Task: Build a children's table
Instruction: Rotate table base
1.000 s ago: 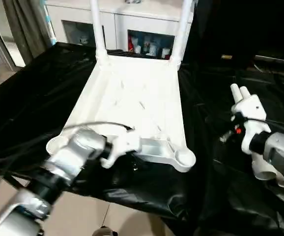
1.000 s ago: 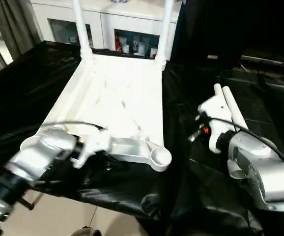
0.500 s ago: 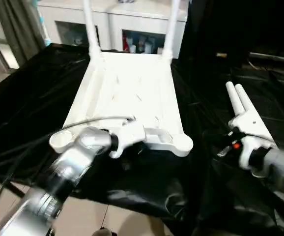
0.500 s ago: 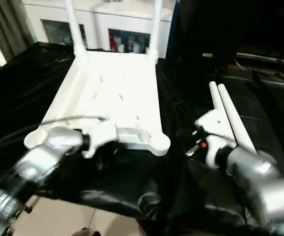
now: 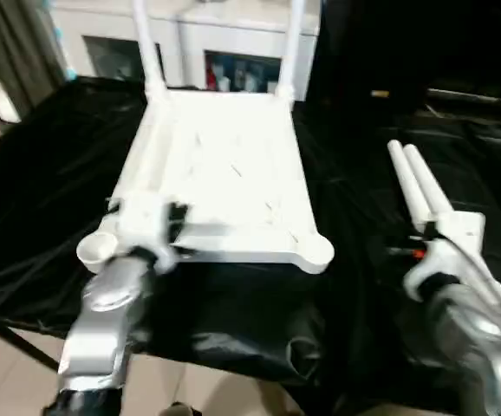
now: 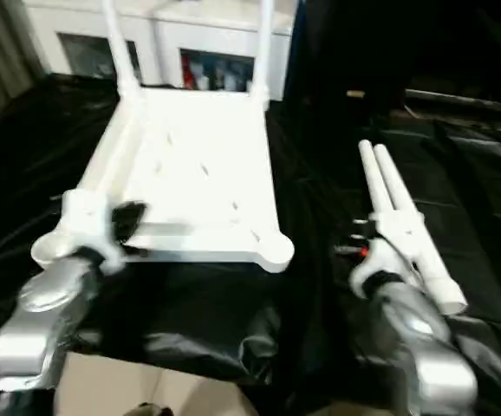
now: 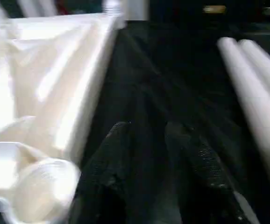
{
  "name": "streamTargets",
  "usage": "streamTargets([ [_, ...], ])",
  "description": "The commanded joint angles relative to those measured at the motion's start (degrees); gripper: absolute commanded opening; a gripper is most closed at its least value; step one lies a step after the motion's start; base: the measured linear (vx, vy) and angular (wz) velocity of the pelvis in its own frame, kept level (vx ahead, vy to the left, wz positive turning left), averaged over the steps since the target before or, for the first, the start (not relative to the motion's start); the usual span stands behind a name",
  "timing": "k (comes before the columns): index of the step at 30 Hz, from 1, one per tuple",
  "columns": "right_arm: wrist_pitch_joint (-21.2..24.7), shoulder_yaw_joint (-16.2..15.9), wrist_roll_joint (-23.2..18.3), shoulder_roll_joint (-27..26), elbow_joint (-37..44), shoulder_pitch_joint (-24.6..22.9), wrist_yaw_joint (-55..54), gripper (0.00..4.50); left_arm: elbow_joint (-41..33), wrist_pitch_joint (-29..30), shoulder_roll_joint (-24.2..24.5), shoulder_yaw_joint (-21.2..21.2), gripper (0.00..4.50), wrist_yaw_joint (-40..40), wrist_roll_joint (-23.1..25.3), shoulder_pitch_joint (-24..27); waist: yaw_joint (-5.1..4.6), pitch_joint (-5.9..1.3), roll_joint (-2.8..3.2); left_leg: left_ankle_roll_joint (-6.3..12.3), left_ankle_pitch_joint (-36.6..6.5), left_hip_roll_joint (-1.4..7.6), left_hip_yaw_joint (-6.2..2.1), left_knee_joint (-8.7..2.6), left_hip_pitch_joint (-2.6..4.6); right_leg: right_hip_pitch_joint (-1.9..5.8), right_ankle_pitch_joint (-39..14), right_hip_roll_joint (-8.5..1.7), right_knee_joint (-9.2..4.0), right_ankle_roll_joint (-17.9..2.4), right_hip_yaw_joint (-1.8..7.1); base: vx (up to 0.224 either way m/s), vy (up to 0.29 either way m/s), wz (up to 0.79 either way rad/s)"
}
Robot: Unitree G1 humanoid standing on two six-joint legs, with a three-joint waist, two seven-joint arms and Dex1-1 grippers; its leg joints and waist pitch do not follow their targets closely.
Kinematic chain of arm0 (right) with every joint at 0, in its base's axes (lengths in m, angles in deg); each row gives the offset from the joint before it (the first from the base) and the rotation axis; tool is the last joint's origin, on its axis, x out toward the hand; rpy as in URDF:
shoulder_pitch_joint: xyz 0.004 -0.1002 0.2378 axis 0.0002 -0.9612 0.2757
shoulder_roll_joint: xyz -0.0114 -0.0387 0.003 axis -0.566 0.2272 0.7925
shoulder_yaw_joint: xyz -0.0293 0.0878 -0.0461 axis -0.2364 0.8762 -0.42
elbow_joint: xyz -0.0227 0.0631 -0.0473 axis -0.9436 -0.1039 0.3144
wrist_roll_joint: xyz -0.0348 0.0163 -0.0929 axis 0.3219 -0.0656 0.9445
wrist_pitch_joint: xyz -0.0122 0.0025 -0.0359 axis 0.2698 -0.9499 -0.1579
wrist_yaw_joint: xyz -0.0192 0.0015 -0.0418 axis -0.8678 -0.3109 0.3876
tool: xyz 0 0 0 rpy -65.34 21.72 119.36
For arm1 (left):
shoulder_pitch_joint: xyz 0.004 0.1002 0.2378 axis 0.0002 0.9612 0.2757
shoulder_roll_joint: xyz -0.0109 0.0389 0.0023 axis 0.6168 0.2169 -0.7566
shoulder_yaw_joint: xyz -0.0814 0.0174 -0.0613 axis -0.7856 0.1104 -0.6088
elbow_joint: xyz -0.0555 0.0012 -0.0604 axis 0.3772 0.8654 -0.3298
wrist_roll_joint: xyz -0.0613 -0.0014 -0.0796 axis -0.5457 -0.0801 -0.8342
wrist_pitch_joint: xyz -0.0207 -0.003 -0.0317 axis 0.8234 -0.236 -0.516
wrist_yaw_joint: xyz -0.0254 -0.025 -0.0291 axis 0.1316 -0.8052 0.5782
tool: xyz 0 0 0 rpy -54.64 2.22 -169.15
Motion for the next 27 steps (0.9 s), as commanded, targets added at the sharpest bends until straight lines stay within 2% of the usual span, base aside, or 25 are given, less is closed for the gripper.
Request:
streamTargets([
  [1,-0.2,-0.3,0.6,0.1,-0.3,0.8,-0.5,1.51,-1.7,1.3,-0.5,0.1,1.54,1.3,-0.6,0.0,-0.09,-2.99,0.01,-2.59,-23.8,1.64,-1.21,-4.82,1.37,0.74,-24.6,-2.00,-6.01,-2.0,2.03,0.000,0.000,0.00],
  [2,-0.5,-0.5,0.6,0.2,-0.8,1.3,-0.6,1.60,-1.7,1.5,-0.8,0.2,1.66,1.8,-0.3,-0.2,-0.02,-3.16,0.03,-2.59,-23.4,1.63,-1.15,-4.74,1.36,0.82,-23.7,-1.96,-5.89,-2.1,2.09,0.000,0.000,0.00],
  [3,-0.9,-0.5,0.7,0.3,-1.6,2.1,-0.9,1.64,-1.4,1.5,-1.4,0.3,1.70,2.2,0.0,-0.4,0.04,-3.05,0.19,-2.62,-23.0,1.58,-1.12,-4.84,1.19,0.86,-22.2,-1.93,-5.80,-2.3,2.17,0.000,0.000,0.00],
  [4,-1.2,-0.2,0.6,0.6,-2.3,2.7,-0.9,1.79,-1.0,1.3,-1.6,0.5,1.83,2.3,0.3,-0.6,0.06,-3.14,0.06,-2.58,-22.1,1.53,-1.12,-4.84,0.95,1.12,-21.0,-1.97,-5.58,-2.4,2.17,0.000,0.000,0.00],
  [6,-1.5,0.3,0.6,1.0,-3.4,3.5,-0.7,1.93,-0.6,1.1,-1.7,1.1,1.98,2.1,0.5,-0.9,0.36,-3.32,0.32,-2.48,-20.9,1.54,-0.99,-4.68,1.08,1.13,-18.6,-1.98,-5.43,-2.8,2.32,0.000,0.000,0.00],
  [7,-1.5,0.5,1.1,1.8,-4.7,4.6,-0.4,2.07,-0.9,1.4,-1.0,2.0,2.15,0.9,0.3,-1.1,0.31,-3.38,0.13,-2.34,-19.8,1.50,-0.95,-4.67,0.83,1.41,-16.7,-1.90,-5.20,-3.2,2.31,0.000,0.000,0.00],
  [8,-1.3,0.7,1.7,3.3,-7.0,6.3,0.4,2.10,-1.3,2.0,0.2,3.5,2.16,-0.8,0.2,-1.4,0.54,-3.53,0.74,-2.45,-19.1,1.49,-1.04,-4.65,0.90,1.50,-15.6,-1.99,-4.98,-3.4,2.30,0.000,0.000,0.00],
  [9,-1.0,0.8,2.0,4.0,-8.1,7.3,0.6,2.15,-1.3,2.3,0.7,3.9,2.19,-1.4,0.1,-1.7,0.43,-3.71,0.53,-2.49,-17.2,1.40,-0.91,-4.45,0.78,1.74,-12.1,-1.80,-4.60,-4.3,2.31,0.000,0.000,0.00],
  [10,-1.0,0.8,2.0,4.0,-8.1,7.3,0.6,2.26,-1.3,2.3,0.7,3.9,2.30,-1.4,0.1,-1.7,0.42,-3.70,0.48,-2.41,-16.7,1.39,-0.79,-4.37,0.81,1.72,-11.1,-1.77,-4.56,-4.7,2.34,0.000,0.000,0.00],
  [11,0.2,1.3,1.9,6.1,-11.8,10.6,1.1,2.39,-0.6,2.5,1.8,4.6,2.46,-2.5,0.0,-2.9,0.44,-3.79,0.71,-2.36,-16.2,1.36,-0.75,-4.29,0.83,1.82,-10.1,-1.79,-4.41,-5.1,2.37,0.000,0.000,0.00],
  [13,0.4,1.8,2.2,7.3,-14.1,12.5,1.1,2.49,-0.1,2.3,2.4,5.0,2.58,-3.4,-0.1,-3.6,0.35,-4.16,0.83,-2.17,-14.0,1.25,-0.66,-3.95,0.98,2.13,-6.7,-1.72,-3.96,-6.9,2.25,0.000,0.000,0.00],
  [14,1.2,2.3,2.2,9.1,-18.0,15.6,1.4,2.60,0.5,2.3,3.5,6.1,2.67,-6.0,-0.7,-4.6,0.36,-4.14,0.81,-2.09,-13.9,1.26,-0.60,-3.94,0.99,2.19,-6.4,-1.72,-3.98,-7.2,2.25,0.000,0.000,0.00],
  [15,1.3,2.3,2.2,9.3,-18.4,15.9,1.5,2.70,0.5,2.3,3.6,6.2,2.77,-6.3,-0.7,-4.8,0.26,-4.17,0.72,-1.97,-13.8,1.11,-0.57,-3.84,1.03,2.29,-6.8,-1.69,-3.85,-7.9,2.16,0.000,0.000,0.00],
  [16,2.1,2.4,1.6,11.7,-24.0,20.4,3.7,2.81,0.4,2.1,5.3,8.7,2.90,-10.0,-0.6,-5.8,0.37,-4.23,0.72,-1.74,-13.7,1.23,-0.42,-3.73,1.14,2.25,-7.0,-1.82,-3.95,-8.4,2.23,0.000,0.000,0.00],
  [17,2.3,2.4,1.4,12.5,-25.9,21.9,4.5,2.88,0.3,2.1,5.9,9.5,3.00,-11.2,-0.6,-6.2,0.30,-4.25,0.70,-1.74,-13.8,1.17,-0.53,-3.71,1.06,2.37,-7.4,-1.85,-3.78,-8.8,2.14,0.000,0.000,0.00],
  [18,2.8,1.4,2.0,14.3,-29.5,24.6,6.1,2.94,0.0,3.0,6.6,10.4,3.05,-12.6,-1.1,-6.6,0.27,-4.15,0.76,-1.60,-13.7,1.20,-0.32,-3.58,1.11,2.30,-7.9,-1.84,-3.82,-9.3,2.23,0.000,0.000,0.00],
  [20,2.7,0.2,3.4,16.3,-33.5,27.0,7.0,3.03,-0.9,4.2,6.9,11.1,3.13,-13.7,-1.9,-6.7,0.29,-4.25,0.77,-1.47,-12.9,1.20,-0.29,-3.48,1.03,2.50,-7.1,-1.85,-3.65,-9.9,2.21,0.000,0.000,0.00],
  [22,2.5,0.0,4.2,17.7,-37.2,29.0,8.0,3.35,-2.1,5.4,7.3,12.3,3.48,-14.6,-2.3,-6.7,0.48,-4.19,0.64,-0.96,-11.6,1.21,-0.18,-3.33,0.90,2.61,-5.5,-1.95,-3.47,-11.1,2.25,0.000,0.000,0.00],
  [24,1.4,-0.3,5.6,19.4,-41.5,31.0,7.7,3.35,-4.3,6.0,8.7,14.0,3.48,-16.4,-2.5,-6.2,0.66,-4.07,0.59,-0.45,-11.2,1.24,-0.10,-3.28,0.91,2.65,-5.7,-1.99,-3.58,-11.9,2.21,0.000,0.000,0.00],
  [26,1.9,-0.1,6.1,20.2,-44.4,32.3,6.7,3.38,-6.0,6.8,9.8,14.8,3.47,-18.0,-3.3,-5.9,0.57,-4.14,0.61,-0.28,-11.1,1.23,-0.12,-3.22,0.98,2.63,-5.6,-1.93,-3.41,-12.6,2.10,0.000,0.000,0.00],
  [27,4.9,-0.1,6.8,21.8,-49.1,34.7,5.8,3.71,-8.2,8.0,11.6,15.6,3.45,-20.9,-5.0,-5.6,0.55,-4.14,0.47,-0.35,-11.1,1.24,-0.09,-3.19,1.00,2.68,-5.6,-1.93,-3.31,-12.9,2.07,0.000,0.000,0.00],
])
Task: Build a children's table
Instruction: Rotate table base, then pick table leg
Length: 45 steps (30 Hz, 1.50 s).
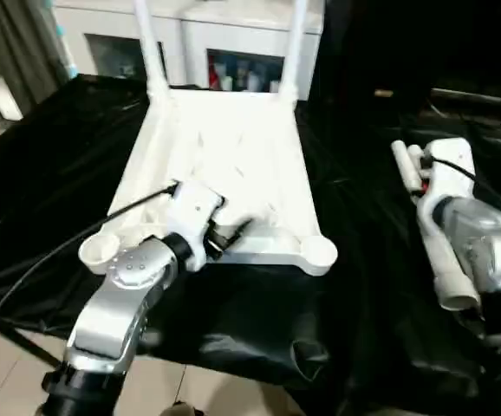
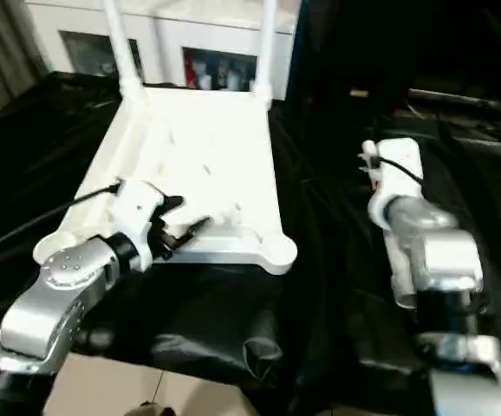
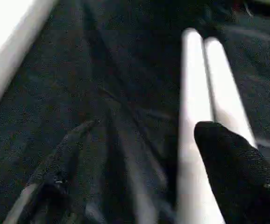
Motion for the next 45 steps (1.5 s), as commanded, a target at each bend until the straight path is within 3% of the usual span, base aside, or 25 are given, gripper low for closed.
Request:
streamTargets([
  [1,3.4,0.3,1.0,2.2,-4.8,2.7,-0.7,3.71,-2.9,1.3,1.6,1.5,3.45,-3.5,-1.7,0.3,0.05,-3.74,-0.83,-0.17,-11.3,1.18,-0.13,-3.50,0.98,2.70,-6.9,-1.75,-3.73,-12.8,1.72,0.000,0.000,0.00],
  [3,4.6,0.7,0.5,2.9,-7.9,4.0,-0.1,3.71,-3.5,2.0,2.5,1.6,3.45,-4.6,-2.1,0.2,0.10,-3.65,-0.63,-0.06,-12.1,1.14,-0.05,-3.36,1.03,2.61,-8.8,-1.82,-3.79,-12.6,1.80,0.000,0.000,0.00],
  [4,5.0,0.8,0.7,3.3,-9.3,4.4,-0.3,3.71,-3.8,2.3,2.8,1.6,3.45,-4.9,-2.3,0.1,-0.05,-3.57,-1.02,-0.13,-12.5,1.20,0.00,-3.38,1.02,2.52,-10.2,-1.88,-3.91,-12.1,1.80,0.000,0.000,0.00],
  [6,5.3,0.9,1.1,3.7,-11.5,4.9,-0.4,3.71,-4.4,2.9,3.1,1.5,3.45,-5.0,-2.5,0.2,0.08,-3.52,-0.97,-0.38,-13.0,1.25,-0.02,-3.43,1.05,2.43,-12.1,-1.98,-4.04,-11.5,1.80,0.000,0.000,0.00],
  [14,5.3,-0.3,1.6,4.6,-18.8,7.2,2.1,3.71,-6.3,5.1,4.8,2.7,3.45,-5.4,-2.9,0.4,-0.11,-3.23,-0.55,-0.36,-13.3,1.23,-0.04,-3.48,0.99,2.23,-11.0,-1.76,-3.98,-11.9,1.77,0.000,0.000,0.00],
  [23,6.8,-1.0,1.3,3.6,-19.0,6.4,3.7,3.71,-7.2,5.4,6.0,2.9,3.45,-5.8,-3.2,0.7,-0.09,-3.11,-0.77,-0.74,-14.4,1.33,-0.06,-3.63,1.08,2.12,-13.2,-1.78,-4.18,-11.5,1.77,0.000,0.000,0.00],
  [25,7.5,-2.0,1.4,3.2,-18.5,6.3,4.5,3.71,-6.7,4.7,5.8,3.3,3.45,-5.2,-2.5,0.5,-0.19,-3.02,-1.39,-0.60,-14.5,1.31,0.03,-3.66,0.95,2.12,-14.2,-1.83,-4.33,-11.2,1.80,0.000,0.000,0.00],
  [26,7.5,-2.0,1.4,3.2,-18.5,6.3,4.5,3.71,-6.7,4.7,5.8,3.3,3.45,-5.2,-2.5,0.5,-0.07,-3.06,-1.19,-0.65,-14.3,1.36,-0.06,-3.67,0.98,2.13,-14.3,-1.91,-4.20,-11.1,1.79,0.000,0.000,0.00],
  [41,10.2,-4.0,1.0,0.6,-16.6,6.5,5.9,3.71,-7.7,4.4,6.9,3.9,3.45,-5.6,-3.0,0.6,-0.05,-3.04,-1.20,-1.32,-14.1,1.47,-0.03,-3.82,1.04,1.97,-13.9,-1.93,-4.18,-11.0,1.92,0.000,0.000,0.00],
  [42,10.3,-4.3,1.0,0.2,-17.4,6.4,6.1,3.43,-7.3,4.1,6.9,4.0,3.45,-5.6,-2.9,0.2,-0.03,-3.21,-1.15,-1.49,-13.9,1.48,-0.03,-3.76,1.08,2.06,-13.6,-1.96,-4.12,-11.1,1.93,0.000,0.000,0.00],
  [45,10.7,-4.6,1.0,-0.3,-18.5,6.2,6.5,3.24,-6.8,3.8,6.6,4.2,3.45,-5.4,-2.8,-0.4,-0.02,-3.31,-1.29,-1.43,-13.0,1.46,0.03,-3.71,1.00,2.13,-12.1,-1.93,-3.96,-11.5,1.95,0.000,0.000,0.00],
])
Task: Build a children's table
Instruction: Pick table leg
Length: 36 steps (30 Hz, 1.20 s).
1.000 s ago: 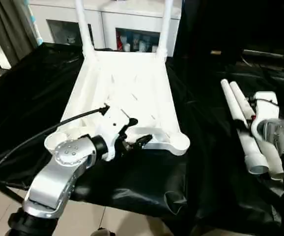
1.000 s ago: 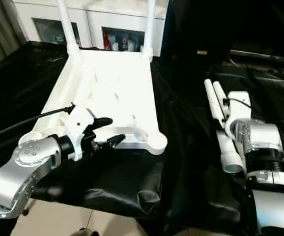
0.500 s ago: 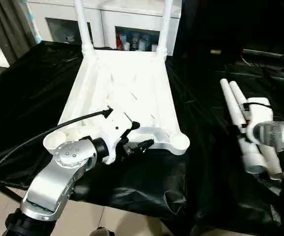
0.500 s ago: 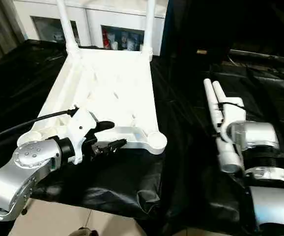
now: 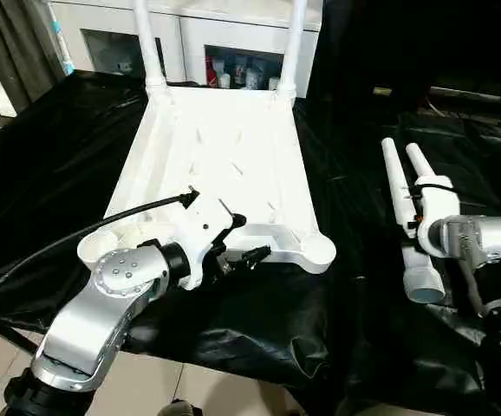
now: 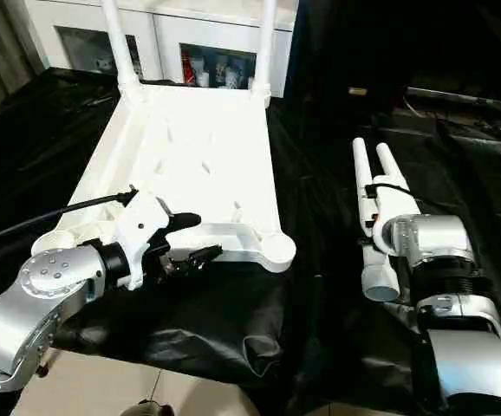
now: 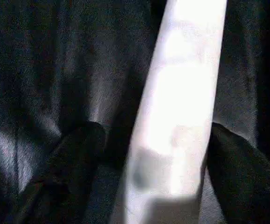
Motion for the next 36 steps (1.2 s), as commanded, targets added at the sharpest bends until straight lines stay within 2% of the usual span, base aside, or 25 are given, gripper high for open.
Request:
streamTargets([
  [1,0.9,-0.8,0.0,-0.4,-1.0,-0.5,0.4,3.13,0.1,-0.5,-0.2,0.8,3.45,0.0,0.2,-1.1,0.13,-3.77,-0.85,-1.27,-12.8,1.40,-0.15,-3.79,0.91,2.28,-12.1,-1.98,-4.06,-11.5,1.77,0.000,0.000,0.00],
  [3,0.9,-0.8,0.1,-0.6,-1.3,-0.5,0.5,2.95,-0.2,-0.3,-0.3,0.8,3.45,0.2,0.1,-1.3,0.22,-3.77,-0.60,-1.37,-12.7,1.45,-0.17,-3.78,1.02,2.24,-12.2,-2.04,-4.04,-11.5,1.80,0.000,0.000,0.00],
  [12,0.7,-0.2,0.3,-0.5,-2.1,-0.2,0.1,2.21,-1.2,0.1,0.3,0.4,3.45,-0.4,-0.8,-0.8,0.26,-3.80,-0.76,-1.50,-12.6,1.42,-0.17,-3.79,1.01,2.25,-12.2,-2.01,-3.99,-11.4,1.79,0.000,0.000,0.00],
  [13,0.6,0.2,0.3,-0.5,-2.4,0.0,-0.4,2.15,-0.9,-0.3,0.5,0.3,3.45,-0.5,-0.7,-1.0,0.28,-3.99,-1.09,-1.43,-12.2,1.47,-0.18,-3.74,1.03,2.35,-12.1,-2.08,-3.86,-11.4,1.77,0.000,0.000,0.00],
  [15,0.3,0.4,0.3,-0.5,-2.7,0.2,-0.6,1.98,-0.4,-0.6,0.5,0.2,3.45,-0.6,-0.6,-1.3,0.26,-3.87,-1.09,-1.51,-12.6,1.46,-0.11,-3.76,1.02,2.24,-12.6,-2.06,-3.98,-11.2,1.80,0.000,0.000,0.00],
  [16,0.0,0.8,0.3,-0.4,-3.0,0.3,-1.0,1.94,0.1,-0.8,0.1,0.1,3.45,-0.4,-0.6,-2.0,0.30,-3.77,-0.82,-1.71,-12.8,1.45,-0.16,-3.82,1.04,2.17,-12.7,-2.07,-4.00,-11.1,1.81,0.000,0.000,0.00],
  [19,-0.3,1.8,-0.1,-0.3,-3.1,0.4,-1.7,1.87,0.8,-1.0,-0.5,-0.2,3.45,-0.1,-0.7,-3.4,0.29,-3.76,-0.75,-2.28,-14.2,1.41,-0.14,-3.83,1.29,2.05,-13.0,-1.96,-4.16,-11.1,1.83,0.000,0.000,0.00],
  [21,-0.4,3.9,-1.3,-0.1,-1.9,0.0,-2.5,1.86,2.1,-2.1,-1.0,-0.3,3.45,-0.2,-0.8,-5.1,0.42,-3.91,-0.59,-2.33,-13.8,1.33,-0.20,-3.79,1.18,2.25,-12.4,-1.99,-4.02,-10.9,1.84,0.000,0.000,0.00],
  [23,-0.1,4.4,-1.5,0.0,-1.1,-0.3,-2.7,1.86,2.9,-2.6,-1.4,-0.5,3.45,0.2,-0.7,-5.8,0.39,-4.02,-0.77,-2.26,-13.1,1.30,-0.20,-3.73,1.04,2.41,-11.4,-1.99,-3.94,-10.9,1.82,0.000,0.000,0.00],
  [26,0.4,5.7,-2.3,0.0,2.4,-1.7,-3.2,1.85,5.8,-3.4,-3.3,-2.1,3.45,2.0,-1.0,-8.0,0.41,-4.28,-0.68,-1.89,-11.2,1.28,-0.11,-3.57,1.01,2.58,-8.1,-1.88,-3.63,-11.8,1.81,0.000,0.000,0.00],
  [27,0.4,5.7,-2.3,0.0,2.4,-1.7,-3.2,1.85,5.8,-3.4,-3.3,-2.1,3.45,2.0,-1.0,-8.0,0.53,-4.46,-1.13,-1.44,-10.1,1.32,-0.06,-3.49,0.98,2.83,-6.8,-1.97,-3.47,-11.9,1.85,0.000,0.000,0.00],
  [28,-2.2,7.8,-3.9,-0.6,7.0,-3.6,-2.8,1.85,8.2,-3.5,-5.8,-4.0,3.45,4.3,-1.8,-9.8,0.46,-4.45,-1.72,-0.82,-9.4,1.28,0.19,-3.46,0.86,2.94,-5.9,-1.89,-3.61,-12.0,1.95,0.000,0.000,0.00],
  [29,-6.2,9.7,-5.6,-1.2,11.5,-5.5,-2.1,1.85,10.6,-3.7,-8.0,-5.6,3.45,6.6,-2.2,-11.5,0.87,-4.56,-1.41,-0.88,-8.9,1.32,0.01,-3.36,0.94,2.96,-5.8,-2.11,-3.32,-11.9,1.92,0.000,0.000,0.00],
  [30,-10.0,11.6,-7.4,-2.0,15.2,-7.0,-1.1,1.85,12.5,-3.9,-9.7,-6.8,3.45,8.3,-2.5,-12.9,1.19,-4.59,-1.60,0.18,-9.2,1.39,0.22,-3.27,1.05,2.83,-6.0,-2.30,-3.68,-11.3,2.07,0.000,0.000,0.00],
  [31,-12.9,13.4,-10.4,-3.4,21.0,-9.2,1.2,1.85,14.9,-2.7,-13.3,-9.6,3.45,10.8,-5.1,-15.1,1.10,-4.49,-2.00,0.59,-9.1,1.33,0.32,-3.25,0.96,2.94,-5.8,-2.21,-3.65,-11.1,2.18,0.000,0.000,0.00],
  [32,-14.8,14.3,-13.0,-4.6,26.1,-11.1,4.1,1.85,16.9,-1.3,-16.3,-12.0,3.45,12.5,-7.8,-16.9,1.41,-4.52,-1.71,0.97,-9.3,1.46,0.09,-3.37,1.00,2.98,-6.1,-2.42,-3.63,-11.2,2.06,0.000,0.000,0.00],
  [33,-15.8,14.8,-14.6,-5.4,29.3,-12.2,6.1,1.85,18.2,-0.2,-18.2,-13.6,3.45,13.6,-9.6,-18.1,1.45,-4.53,-2.06,1.71,-8.9,1.48,-0.04,-3.41,0.83,3.14,-6.3,-2.43,-3.58,-11.3,1.91,0.000,0.000,0.00],
  [34,-15.8,14.8,-14.6,-5.4,29.3,-12.2,6.1,1.85,18.2,-0.2,-18.2,-13.6,3.45,13.6,-9.6,-18.1,1.59,-4.53,-1.94,2.26,-8.8,1.52,0.04,-3.40,0.91,2.97,-7.4,-2.43,-3.74,-11.3,1.85,0.000,0.000,0.00],
  [35,-16.6,13.3,-16.6,-5.7,34.7,-14.6,10.3,1.85,20.0,1.5,-20.3,-15.5,3.45,13.9,-12.7,-19.8,1.43,-4.48,-2.05,2.52,-8.8,1.58,0.08,-3.35,0.95,2.81,-7.7,-2.37,-3.71,-11.5,1.90,0.000,0.000,0.00],
  [36,-16.3,11.4,-18.5,-5.9,39.7,-17.0,14.1,1.84,21.7,3.6,-22.2,-17.3,3.45,13.5,-16.3,-21.6,1.93,-4.22,-1.25,2.77,-9.5,1.33,0.37,-3.18,1.09,2.62,-8.2,-2.11,-4.08,-11.4,2.10,0.000,0.000,0.00],
])
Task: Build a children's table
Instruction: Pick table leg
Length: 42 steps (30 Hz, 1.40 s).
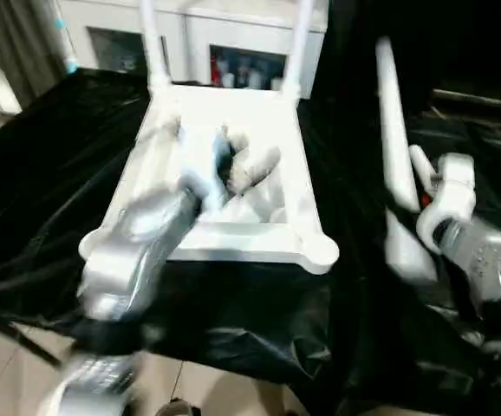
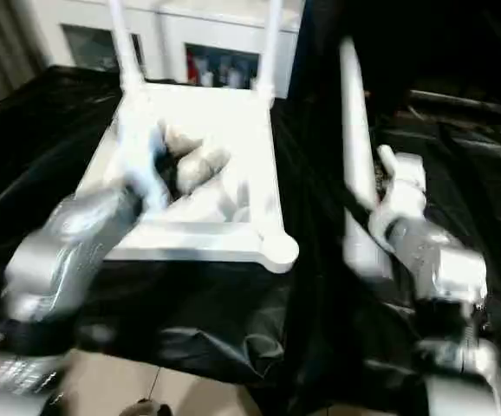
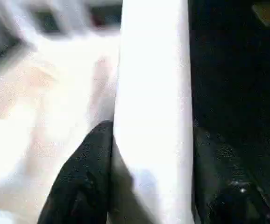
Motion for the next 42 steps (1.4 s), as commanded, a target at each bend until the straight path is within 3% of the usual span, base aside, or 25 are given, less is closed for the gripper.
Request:
streamTargets([
  [1,-0.7,-1.5,-2.8,-0.1,5.3,-1.6,4.4,1.84,2.1,2.6,-0.6,-2.3,3.45,0.6,-3.4,-1.1,0.36,-4.35,-0.79,3.02,-9.2,1.43,-0.34,-3.39,0.95,2.94,-7.9,-2.15,-4.00,-11.4,1.81,0.000,0.000,0.00],
  [2,0.0,-3.8,-5.3,-0.5,11.1,-4.5,8.4,1.84,4.5,4.8,-3.0,-4.5,3.45,0.1,-7.7,-3.7,0.45,-4.41,-0.39,3.14,-9.0,1.42,-0.51,-3.42,0.95,2.87,-7.7,-2.11,-3.89,-11.6,1.67,0.000,0.000,0.00],
  [3,0.2,-5.0,-6.2,-0.6,13.0,-5.5,9.7,1.84,5.4,5.7,-4.1,-5.6,3.45,0.0,-9.8,-4.8,0.64,-4.50,-0.38,3.32,-9.1,1.39,-0.36,-3.25,1.09,2.83,-7.2,-2.09,-4.01,-11.7,1.73,0.000,0.000,0.00],
  [4,0.2,-5.1,-6.2,-0.7,13.1,-5.6,9.8,1.84,5.4,5.7,-4.2,-5.7,3.45,0.0,-9.9,-4.8,0.62,-4.46,-0.53,3.33,-9.2,1.43,-0.45,-3.33,0.96,2.92,-7.3,-2.14,-4.03,-11.8,1.69,0.000,0.000,0.00],
  [8,0.1,-11.8,-6.7,-0.9,19.1,-8.9,12.3,1.84,8.4,9.3,-7.7,-9.7,3.45,0.2,-15.6,-8.3,0.70,-4.23,-1.06,2.75,-10.0,1.55,-0.53,-3.49,0.83,2.79,-10.6,-2.33,-4.36,-11.8,1.64,0.000,0.000,0.00],
  [10,-0.1,-12.5,-6.4,-1.1,19.2,-9.0,12.3,1.84,8.5,9.5,-8.1,-9.7,3.45,0.4,-16.3,-8.4,0.77,-4.22,-1.05,2.52,-10.4,1.48,-0.60,-3.54,0.83,2.82,-12.1,-2.39,-4.50,-11.1,1.60,0.000,0.000,0.00],
  [11,-0.4,-13.1,-6.2,-1.3,18.9,-8.9,12.4,1.84,8.4,9.5,-8.3,-9.5,3.45,0.6,-16.3,-8.3,0.66,-4.25,-1.54,2.27,-10.7,1.46,-0.55,-3.57,0.77,2.84,-13.7,-2.41,-4.69,-10.2,1.61,0.000,0.000,0.00],
  [12,-0.5,-13.5,-5.9,-1.5,19.0,-8.9,12.7,1.84,8.3,9.9,-8.4,-9.3,3.45,0.7,-16.5,-8.2,0.74,-4.29,-1.20,1.93,-10.8,1.58,-0.63,-3.59,0.87,2.72,-14.3,-2.51,-4.66,-9.8,1.67,0.000,0.000,0.00],
  [14,-0.7,-14.4,-5.4,-1.7,19.2,-9.0,12.8,1.84,8.2,11.2,-8.7,-9.2,3.45,1.2,-17.3,-8.1,0.73,-4.25,-1.32,1.86,-10.6,1.57,-0.63,-3.61,0.83,2.64,-13.8,-2.44,-4.66,-9.4,1.67,0.000,0.000,0.00],
  [16,-0.7,-14.7,-5.0,-2.1,18.7,-8.3,12.1,1.84,7.9,12.5,-9.0,-9.0,3.45,2.0,-17.8,-7.7,0.82,-4.28,-1.36,1.90,-9.6,1.59,-0.68,-3.58,0.76,2.72,-12.2,-2.44,-4.37,-9.4,1.69,0.000,0.000,0.00],
  [20,-1.1,-15.1,-4.9,-3.5,17.3,-6.0,9.6,1.84,6.1,13.9,-7.9,-4.8,3.45,2.4,-15.1,-5.5,0.81,-4.37,-1.36,2.26,-8.4,1.58,-0.59,-3.52,0.82,2.69,-10.4,-2.36,-4.25,-9.8,1.72,0.000,0.000,0.00],
  [22,-1.0,-15.3,-4.9,-3.8,17.3,-5.7,9.4,1.84,5.8,14.0,-8.2,-4.5,3.07,2.5,-15.2,-4.9,0.86,-4.50,-1.35,2.14,-8.1,1.59,-0.57,-3.49,0.82,2.77,-10.2,-2.38,-4.19,-9.8,1.73,0.000,0.000,0.00],
  [24,-0.8,-15.5,-5.0,-4.0,17.4,-5.5,9.4,1.84,5.6,14.1,-8.6,-4.6,3.04,2.6,-15.5,-4.6,0.83,-4.47,-1.73,2.04,-8.2,1.60,-0.52,-3.49,0.72,2.87,-10.1,-2.39,-4.22,-9.8,1.73,0.000,0.000,0.00],
  [31,-0.4,-15.7,-5.0,-3.8,17.0,-5.1,9.3,1.84,5.1,12.9,-9.4,-4.1,2.33,4.1,-15.4,-4.5,0.94,-4.40,-1.29,1.41,-8.9,1.55,-0.62,-3.56,0.81,2.81,-10.8,-2.38,-4.28,-8.7,1.76,0.000,0.000,0.00],
  [36,-0.2,-15.6,-5.0,-3.7,17.1,-5.1,9.0,1.84,5.2,11.3,-9.7,-4.1,1.93,5.2,-14.5,-4.8,0.89,-4.69,-1.39,1.50,-8.1,1.52,-0.60,-3.41,0.81,3.00,-8.8,-2.29,-4.11,-9.2,1.75,0.000,0.000,0.00],
  [38,0.0,-15.6,-5.0,-3.8,17.5,-5.3,8.6,1.84,5.1,10.7,-9.7,-4.4,1.88,5.6,-14.5,-4.9,0.88,-4.66,-1.37,1.54,-8.0,1.52,-0.59,-3.41,0.79,2.99,-8.6,-2.29,-4.07,-9.4,1.73,0.000,0.000,0.00],
  [41,0.0,-15.5,-5.0,-3.9,17.6,-5.3,8.3,1.84,5.5,10.0,-9.8,-4.8,1.86,6.2,-14.1,-5.0,0.93,-4.65,-1.87,1.85,-7.8,1.52,-0.53,-3.36,0.75,3.01,-9.2,-2.35,-4.10,-9.3,1.73,0.000,0.000,0.00],
  [42,0.0,-15.6,-5.0,-3.9,17.5,-5.3,8.3,1.84,5.6,10.0,-9.8,-4.9,1.86,6.3,-14.1,-4.9,0.97,-4.67,-1.71,1.88,-7.6,1.53,-0.54,-3.34,0.78,2.98,-9.3,-2.37,-4.04,-9.3,1.74,0.000,0.000,0.00],
])
